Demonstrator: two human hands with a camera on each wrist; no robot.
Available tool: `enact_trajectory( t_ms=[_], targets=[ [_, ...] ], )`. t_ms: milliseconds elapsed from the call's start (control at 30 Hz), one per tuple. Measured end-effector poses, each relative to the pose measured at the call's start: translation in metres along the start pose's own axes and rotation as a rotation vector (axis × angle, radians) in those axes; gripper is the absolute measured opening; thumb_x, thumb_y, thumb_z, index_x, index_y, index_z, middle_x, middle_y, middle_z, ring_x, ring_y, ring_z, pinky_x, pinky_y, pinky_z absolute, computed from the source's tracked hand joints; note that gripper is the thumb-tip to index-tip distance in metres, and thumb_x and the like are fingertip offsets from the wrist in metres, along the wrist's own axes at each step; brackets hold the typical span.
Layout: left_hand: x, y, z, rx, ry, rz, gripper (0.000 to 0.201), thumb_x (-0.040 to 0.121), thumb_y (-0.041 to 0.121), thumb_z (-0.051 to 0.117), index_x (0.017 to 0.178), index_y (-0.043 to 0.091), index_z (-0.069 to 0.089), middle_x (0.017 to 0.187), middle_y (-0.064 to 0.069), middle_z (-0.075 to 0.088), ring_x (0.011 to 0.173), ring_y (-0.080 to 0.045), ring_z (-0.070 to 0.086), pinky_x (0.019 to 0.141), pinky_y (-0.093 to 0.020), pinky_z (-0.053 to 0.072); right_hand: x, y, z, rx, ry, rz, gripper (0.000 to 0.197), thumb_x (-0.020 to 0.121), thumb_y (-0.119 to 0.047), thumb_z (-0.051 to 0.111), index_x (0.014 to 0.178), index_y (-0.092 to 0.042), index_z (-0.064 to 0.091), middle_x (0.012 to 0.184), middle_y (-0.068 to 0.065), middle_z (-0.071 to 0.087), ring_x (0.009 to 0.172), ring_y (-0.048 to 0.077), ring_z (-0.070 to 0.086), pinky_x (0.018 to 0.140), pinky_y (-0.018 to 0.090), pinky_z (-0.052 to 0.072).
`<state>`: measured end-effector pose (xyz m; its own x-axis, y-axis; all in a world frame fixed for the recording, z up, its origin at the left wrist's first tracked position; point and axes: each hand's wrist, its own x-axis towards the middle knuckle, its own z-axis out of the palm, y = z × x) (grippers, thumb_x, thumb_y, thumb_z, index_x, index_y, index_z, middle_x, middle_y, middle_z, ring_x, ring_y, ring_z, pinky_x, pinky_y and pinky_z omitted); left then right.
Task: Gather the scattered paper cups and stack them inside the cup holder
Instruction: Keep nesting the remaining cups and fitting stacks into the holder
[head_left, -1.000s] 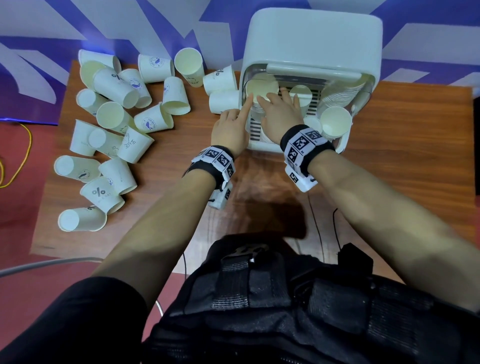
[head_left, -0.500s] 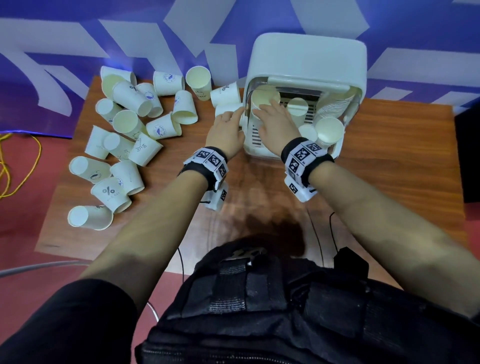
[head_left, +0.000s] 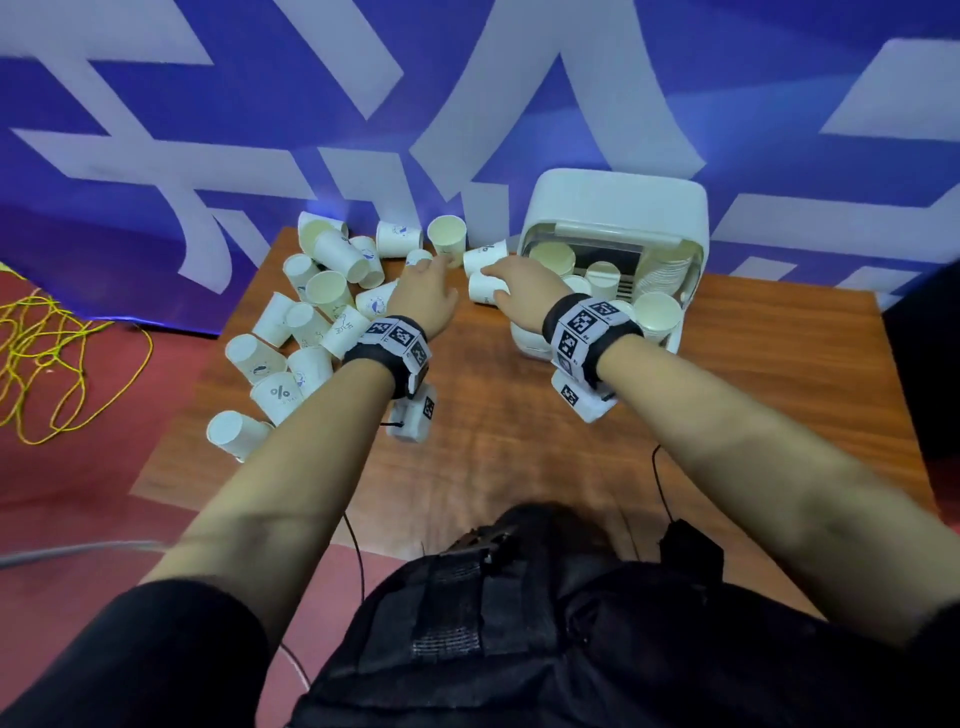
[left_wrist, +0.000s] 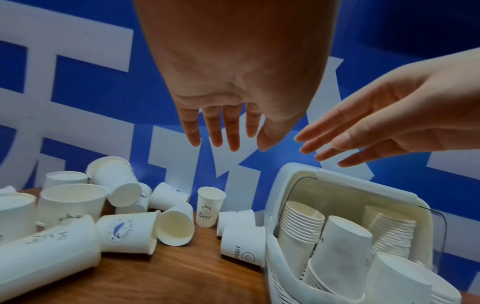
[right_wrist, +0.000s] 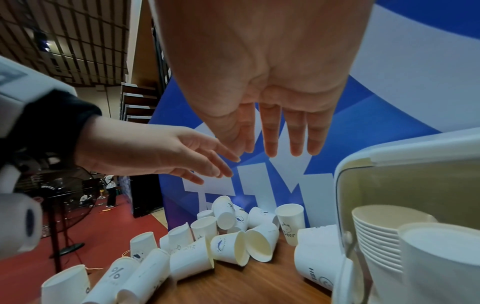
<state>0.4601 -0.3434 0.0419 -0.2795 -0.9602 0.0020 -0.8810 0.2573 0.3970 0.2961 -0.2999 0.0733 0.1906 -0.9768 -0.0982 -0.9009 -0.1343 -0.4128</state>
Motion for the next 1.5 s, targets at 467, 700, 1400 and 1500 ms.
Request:
enact_trajectory(
  t_ms=[467, 700, 1400, 1500],
  targets=[
    [-0.064, -0.071, -0.042, -0.075, 0.063, -0.143, 0.049, 0.090, 0.014, 0.052, 0.138, 0.012, 0.044, 0.129, -0.018, 0.054, 0.119, -0.036, 0.047, 0.096, -0.041, 0.039, 0.019, -0.089, 0.042, 0.062, -0.122, -0.071, 0.045, 0.089, -0.012, 0.047, 0.133, -0.016, 0.052, 0.132, 0.016, 0.054, 0.117, 0.034, 0.053, 0.096, 0.037, 0.044],
    [-0.087, -0.142, -0.062, -0.038, 0.013, -0.307, 0.049, 0.091, 0.016, 0.049, 0.139, 0.011, 0.042, 0.131, -0.018, 0.054, 0.121, -0.034, 0.047, 0.099, -0.043, 0.041, 0.050, -0.138, 0.075, 0.004, -0.260, -0.115, 0.047, 0.092, -0.017, 0.045, 0.139, -0.019, 0.047, 0.143, 0.010, 0.047, 0.130, 0.028, 0.043, 0.106, 0.036, 0.037],
    [-0.123, -0.298, -0.044, -0.089, -0.174, -0.685, 0.053, 0.089, 0.022, 0.052, 0.140, 0.018, 0.038, 0.138, -0.013, 0.040, 0.125, -0.036, 0.040, 0.100, -0.047, 0.041, 0.120, -0.233, 0.186, 0.011, -0.511, -0.126, 0.035, 0.091, -0.010, 0.044, 0.124, -0.007, 0.054, 0.131, 0.012, 0.052, 0.126, 0.032, 0.043, 0.101, 0.036, 0.037],
    [-0.124, -0.307, -0.034, -0.103, -0.251, -0.725, 0.043, 0.086, 0.020, 0.051, 0.128, 0.015, 0.044, 0.127, -0.013, 0.043, 0.118, -0.036, 0.046, 0.094, -0.045, 0.045, 0.124, -0.236, 0.204, 0.027, -0.546, -0.090, 0.047, 0.092, -0.013, 0.047, 0.139, -0.016, 0.044, 0.139, 0.011, 0.047, 0.128, 0.031, 0.044, 0.104, 0.038, 0.038]
  ],
)
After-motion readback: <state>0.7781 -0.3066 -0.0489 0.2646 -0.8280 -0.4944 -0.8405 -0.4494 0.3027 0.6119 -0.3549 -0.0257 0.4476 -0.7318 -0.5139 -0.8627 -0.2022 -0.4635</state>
